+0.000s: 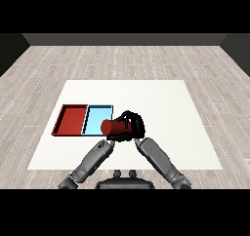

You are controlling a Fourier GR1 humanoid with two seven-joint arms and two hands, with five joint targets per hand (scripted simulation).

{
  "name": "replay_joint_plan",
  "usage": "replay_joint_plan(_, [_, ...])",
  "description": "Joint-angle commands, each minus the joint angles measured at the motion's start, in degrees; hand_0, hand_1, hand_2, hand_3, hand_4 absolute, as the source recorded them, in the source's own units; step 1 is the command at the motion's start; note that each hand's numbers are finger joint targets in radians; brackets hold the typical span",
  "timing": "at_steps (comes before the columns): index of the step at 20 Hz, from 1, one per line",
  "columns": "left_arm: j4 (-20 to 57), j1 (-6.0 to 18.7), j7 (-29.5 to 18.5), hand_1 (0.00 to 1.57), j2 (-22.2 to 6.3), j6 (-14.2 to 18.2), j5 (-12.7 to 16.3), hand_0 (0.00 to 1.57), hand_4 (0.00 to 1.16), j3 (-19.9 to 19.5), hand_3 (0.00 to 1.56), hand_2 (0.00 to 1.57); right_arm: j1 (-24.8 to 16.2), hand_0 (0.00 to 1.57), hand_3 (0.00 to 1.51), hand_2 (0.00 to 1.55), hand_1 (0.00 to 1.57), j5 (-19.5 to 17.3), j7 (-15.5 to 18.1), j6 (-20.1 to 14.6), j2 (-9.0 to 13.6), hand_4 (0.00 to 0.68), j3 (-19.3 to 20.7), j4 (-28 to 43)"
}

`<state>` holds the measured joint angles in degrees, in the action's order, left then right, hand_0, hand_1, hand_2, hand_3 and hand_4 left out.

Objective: Pick the red can and put it in the red box

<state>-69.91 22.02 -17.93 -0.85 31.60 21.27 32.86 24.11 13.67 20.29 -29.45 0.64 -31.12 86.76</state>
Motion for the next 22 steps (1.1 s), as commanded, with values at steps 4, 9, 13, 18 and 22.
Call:
replay_joint_plan(4, [0.6, -0.9, -8.2, 1.57, 0.8, 0.2, 1.0, 1.57, 1.14, -2.6, 1.48, 1.56, -0.4, 1.49, 1.39, 1.44, 1.49, 1.3, -0.4, -1.4, -0.6, 0.637, -2.6, 1.1])
replay_joint_plan(9, [-1.3, -0.6, -9.5, 1.57, 0.8, 0.9, 1.0, 1.57, 1.15, -2.5, 1.51, 1.57, 0.9, 0.00, 0.00, 0.00, 0.00, -1.4, -5.7, -1.0, -0.6, 0.000, -0.4, -1.5])
replay_joint_plan(13, [-1.0, -1.2, -9.9, 1.57, 0.8, -0.6, 0.9, 1.57, 1.15, -2.9, 1.51, 1.57, 0.8, 0.00, 0.00, 0.00, 0.00, -3.8, -7.8, -0.8, -0.6, 0.000, -0.4, -1.4])
replay_joint_plan(18, [-1.5, -3.1, -9.4, 1.57, 0.5, 1.8, -1.7, 1.57, 1.14, -4.6, 1.50, 1.57, -5.0, 0.00, 0.00, 0.00, 0.00, -4.6, -9.3, 0.0, 0.0, 0.000, -1.8, 4.4])
replay_joint_plan(22, [-7.3, -6.4, -8.4, 1.57, 0.8, 5.7, -3.4, 1.57, 1.14, 0.5, 1.50, 1.57, 3.1, 0.00, 0.00, 0.00, 0.00, -2.2, -8.9, -2.1, -0.6, 0.000, 0.2, -3.1])
